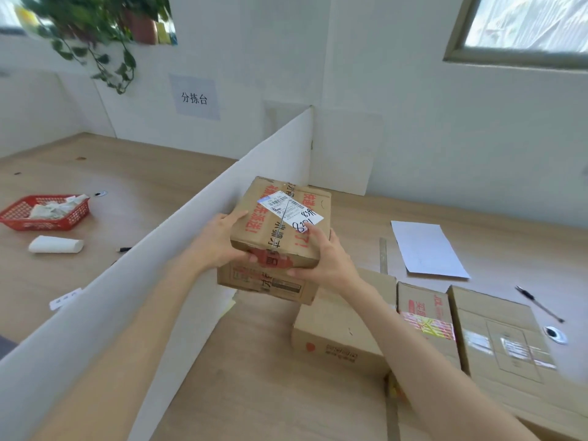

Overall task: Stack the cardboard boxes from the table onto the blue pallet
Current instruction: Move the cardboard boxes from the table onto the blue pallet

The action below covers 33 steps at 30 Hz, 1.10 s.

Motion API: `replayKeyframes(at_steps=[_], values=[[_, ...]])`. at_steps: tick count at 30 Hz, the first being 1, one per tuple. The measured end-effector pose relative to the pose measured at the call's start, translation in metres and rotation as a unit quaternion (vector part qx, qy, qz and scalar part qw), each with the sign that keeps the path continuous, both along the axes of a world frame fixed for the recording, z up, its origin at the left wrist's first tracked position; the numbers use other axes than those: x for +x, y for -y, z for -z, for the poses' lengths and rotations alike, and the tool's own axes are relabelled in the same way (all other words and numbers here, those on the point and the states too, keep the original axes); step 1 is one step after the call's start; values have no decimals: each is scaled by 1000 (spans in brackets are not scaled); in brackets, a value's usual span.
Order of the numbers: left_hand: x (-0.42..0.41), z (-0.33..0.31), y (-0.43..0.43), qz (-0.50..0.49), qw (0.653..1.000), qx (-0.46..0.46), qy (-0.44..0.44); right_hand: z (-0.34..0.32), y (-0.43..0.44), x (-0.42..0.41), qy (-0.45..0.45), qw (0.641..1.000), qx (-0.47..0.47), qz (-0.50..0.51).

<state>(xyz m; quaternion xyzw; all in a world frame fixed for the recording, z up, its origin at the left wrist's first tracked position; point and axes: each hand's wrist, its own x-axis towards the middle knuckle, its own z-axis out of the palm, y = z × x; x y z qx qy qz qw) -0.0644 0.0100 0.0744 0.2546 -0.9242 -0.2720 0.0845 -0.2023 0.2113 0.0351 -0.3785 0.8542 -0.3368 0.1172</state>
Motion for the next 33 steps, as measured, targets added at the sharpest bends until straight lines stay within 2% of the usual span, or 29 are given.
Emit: replayKeyframes(at_steps=[6,12,16,24,33], values=[[-13,-79,-85,57,996,-50,-43,-79,-82,-19,-14,999,-32,33],[-44,-123,-212,126,984,-97,-79,-122,-226,-34,-12,995,-53,79],[-79,-135,-323,177,974,-96,-101,-139,-351,-43,-25,989,-63,130],[-145,-135,-558,278,950,-59,-127,-164,-605,-53,-92,964,-18,249],[-211,-147,-770,392,910,-46,-124,-177,-824,-53,-90,930,-22,355]])
